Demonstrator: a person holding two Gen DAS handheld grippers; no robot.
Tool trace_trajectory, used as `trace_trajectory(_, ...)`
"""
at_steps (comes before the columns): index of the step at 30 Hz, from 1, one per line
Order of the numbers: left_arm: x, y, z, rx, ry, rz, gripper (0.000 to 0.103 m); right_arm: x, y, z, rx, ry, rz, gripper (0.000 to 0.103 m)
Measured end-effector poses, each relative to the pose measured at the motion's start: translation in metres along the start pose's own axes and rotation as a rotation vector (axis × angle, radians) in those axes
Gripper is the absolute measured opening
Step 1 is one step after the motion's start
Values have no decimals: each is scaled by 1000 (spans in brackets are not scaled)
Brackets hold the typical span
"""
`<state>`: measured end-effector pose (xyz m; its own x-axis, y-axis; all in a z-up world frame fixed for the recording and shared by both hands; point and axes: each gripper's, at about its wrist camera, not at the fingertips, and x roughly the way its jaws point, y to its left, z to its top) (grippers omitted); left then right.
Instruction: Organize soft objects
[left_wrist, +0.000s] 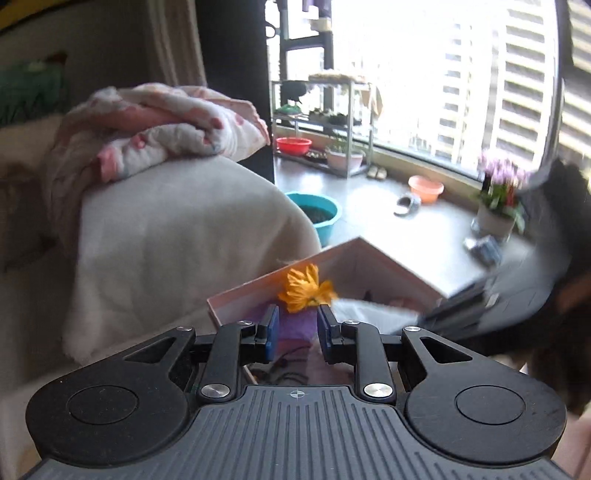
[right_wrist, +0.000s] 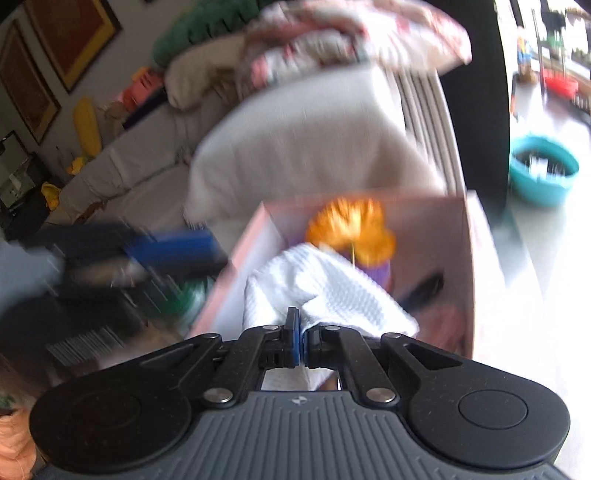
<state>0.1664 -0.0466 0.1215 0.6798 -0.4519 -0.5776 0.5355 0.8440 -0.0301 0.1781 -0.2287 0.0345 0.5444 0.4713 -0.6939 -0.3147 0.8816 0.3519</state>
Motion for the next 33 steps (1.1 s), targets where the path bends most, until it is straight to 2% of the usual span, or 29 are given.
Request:
trace_trajectory(2, -3, 4, 2, -60, 9, -51, 26, 0, -1, -4, -27, -5, -67, 2)
trace_trajectory(6, -3, -6, -3, -68, 24, -81, 25, -10, -2, 1, -89, -65, -258, 3)
trace_trajectory(7, 1, -8, -4, -74, 29, -96, 25, -9, -3, 2, -95, -49, -262, 3)
trace_trajectory(10, 14, -15, -5, -127, 46, -171, 25, 1, -1, 0, -99, 33, -171, 3)
trace_trajectory(12, 23, -10, -4, -207, 58, -227, 25, 11, 7, -5, -120, 55, -139, 3)
trace_trajectory(14, 31, -1, -4, -291, 68, -249, 24, 19, 13, -10, -124, 65, -95, 3)
trace_trajectory(17, 43, 11, -3, -340, 90, -251, 24, 24, 22, -18, -177, 51, -78, 3)
trace_trajectory(20, 51, 10, -7, -290, 136, -209, 24, 17, 26, -23, -225, 20, -87, 3)
trace_trajectory(22, 55, 8, -10, -254, 156, -160, 24, 3, 22, -25, -222, -1, -88, 6)
trace_trajectory(23, 55, 8, -10, -244, 152, -148, 24, -6, 21, -27, -221, -16, -90, 13)
trace_trajectory(24, 53, 9, -10, -244, 138, -145, 24, -15, 20, -29, -226, -36, -103, 27)
trace_trajectory(26, 42, 13, -7, -247, 87, -143, 24, -32, 23, -31, -248, -92, -152, 47)
trace_trajectory(29, 16, 14, -3, -227, -9, -124, 24, -52, 26, -32, -248, -162, -193, 50)
trace_trajectory(33, -23, 6, -15, -165, -91, -54, 24, -66, 32, -40, -162, -224, -256, 51)
